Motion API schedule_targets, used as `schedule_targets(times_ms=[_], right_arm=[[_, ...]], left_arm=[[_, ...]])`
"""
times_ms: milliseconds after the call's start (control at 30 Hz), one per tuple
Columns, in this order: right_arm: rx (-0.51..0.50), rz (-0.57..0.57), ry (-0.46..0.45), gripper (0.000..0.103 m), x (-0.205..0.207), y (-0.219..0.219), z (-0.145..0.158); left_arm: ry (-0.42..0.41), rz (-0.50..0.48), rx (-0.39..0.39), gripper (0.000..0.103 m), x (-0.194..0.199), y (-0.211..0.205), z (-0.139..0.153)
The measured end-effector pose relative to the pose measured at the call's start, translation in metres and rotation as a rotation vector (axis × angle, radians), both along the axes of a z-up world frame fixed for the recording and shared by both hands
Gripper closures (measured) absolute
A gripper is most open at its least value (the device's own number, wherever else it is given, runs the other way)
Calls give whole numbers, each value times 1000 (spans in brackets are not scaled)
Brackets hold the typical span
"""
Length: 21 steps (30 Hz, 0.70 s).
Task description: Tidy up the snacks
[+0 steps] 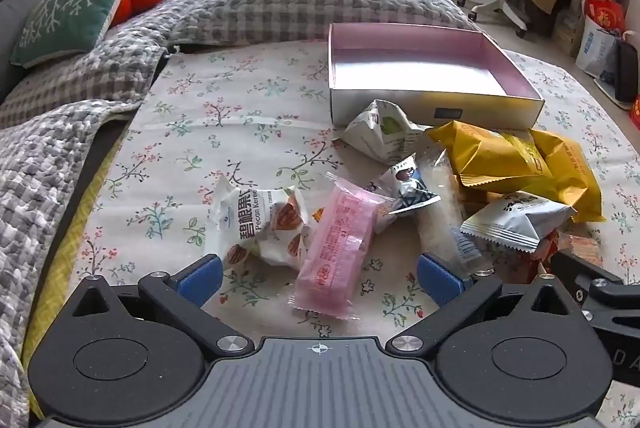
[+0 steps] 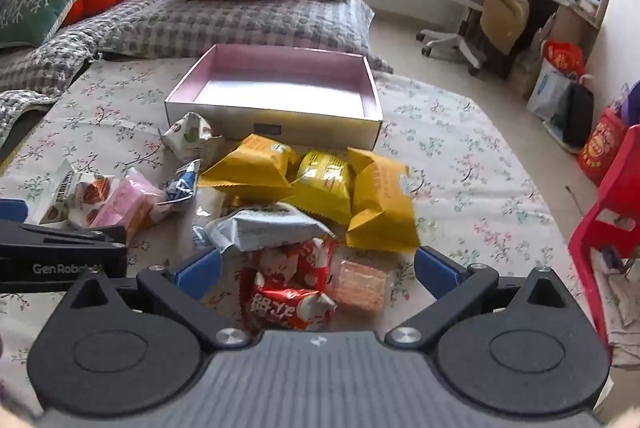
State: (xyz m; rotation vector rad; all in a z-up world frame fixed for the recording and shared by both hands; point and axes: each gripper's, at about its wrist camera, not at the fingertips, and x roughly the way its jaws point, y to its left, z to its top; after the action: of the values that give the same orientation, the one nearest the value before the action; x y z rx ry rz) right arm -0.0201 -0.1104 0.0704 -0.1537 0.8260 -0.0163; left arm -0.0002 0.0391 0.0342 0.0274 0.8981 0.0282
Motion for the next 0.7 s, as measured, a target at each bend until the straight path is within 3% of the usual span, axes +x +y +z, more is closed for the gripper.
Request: schedule_targets(times_ms=[167,333,533,633,700], right_arm=[[22,-12,15,0,-10,-18,3],[25,-50,48,0,4,-3,-1],[-65,-114,-170,0,-6,-5,11],[-74,-121,-199,0,-6,-6,13],[-101,-118,-170,0,-4,-5,14]], left_arm=[[6,-9,-12,0,1,-1,-1],[8,-14,-24,0,0,0,-2],[-7,-6,-14,0,0,2,-1],[-8,-7,-14,0,0,2,-1],[-9,-8,-14,0,0,2,-1]])
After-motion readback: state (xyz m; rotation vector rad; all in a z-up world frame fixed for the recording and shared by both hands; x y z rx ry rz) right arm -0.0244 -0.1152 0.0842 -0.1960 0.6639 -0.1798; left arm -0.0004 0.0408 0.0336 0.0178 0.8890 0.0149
